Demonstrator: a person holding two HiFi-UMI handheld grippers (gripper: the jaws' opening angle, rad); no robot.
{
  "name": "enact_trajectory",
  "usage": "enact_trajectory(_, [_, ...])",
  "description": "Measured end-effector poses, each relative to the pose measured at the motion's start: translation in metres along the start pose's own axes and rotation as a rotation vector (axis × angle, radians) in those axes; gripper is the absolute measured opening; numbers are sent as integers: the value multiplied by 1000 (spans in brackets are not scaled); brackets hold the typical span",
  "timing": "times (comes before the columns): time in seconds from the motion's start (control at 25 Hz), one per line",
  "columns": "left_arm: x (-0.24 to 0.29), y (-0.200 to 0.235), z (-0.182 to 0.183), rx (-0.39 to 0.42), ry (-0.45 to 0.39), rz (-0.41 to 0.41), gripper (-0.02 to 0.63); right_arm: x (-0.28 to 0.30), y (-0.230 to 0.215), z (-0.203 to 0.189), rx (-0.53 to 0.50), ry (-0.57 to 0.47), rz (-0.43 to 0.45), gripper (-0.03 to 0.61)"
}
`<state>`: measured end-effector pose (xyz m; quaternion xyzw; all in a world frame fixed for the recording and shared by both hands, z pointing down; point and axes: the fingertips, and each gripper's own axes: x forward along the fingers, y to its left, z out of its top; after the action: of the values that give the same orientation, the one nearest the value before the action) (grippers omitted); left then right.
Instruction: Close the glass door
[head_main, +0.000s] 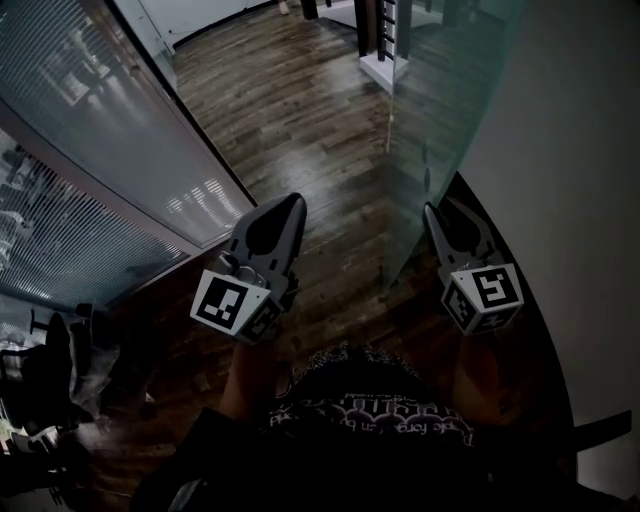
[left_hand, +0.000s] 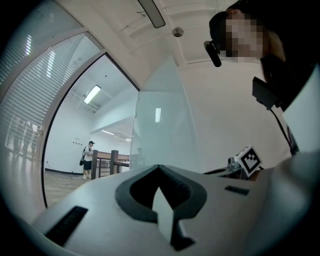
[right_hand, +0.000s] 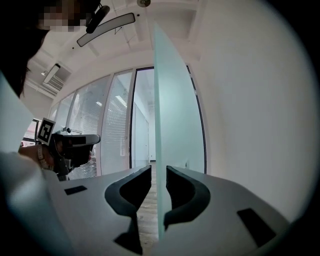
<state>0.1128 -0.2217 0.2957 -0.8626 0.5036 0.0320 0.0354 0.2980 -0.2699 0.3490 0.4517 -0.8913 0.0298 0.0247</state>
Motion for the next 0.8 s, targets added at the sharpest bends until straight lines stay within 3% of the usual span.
enact_trajectory(0.8, [-55,44,7,43,23,184,2,51,77,4,-80,-5,236,75])
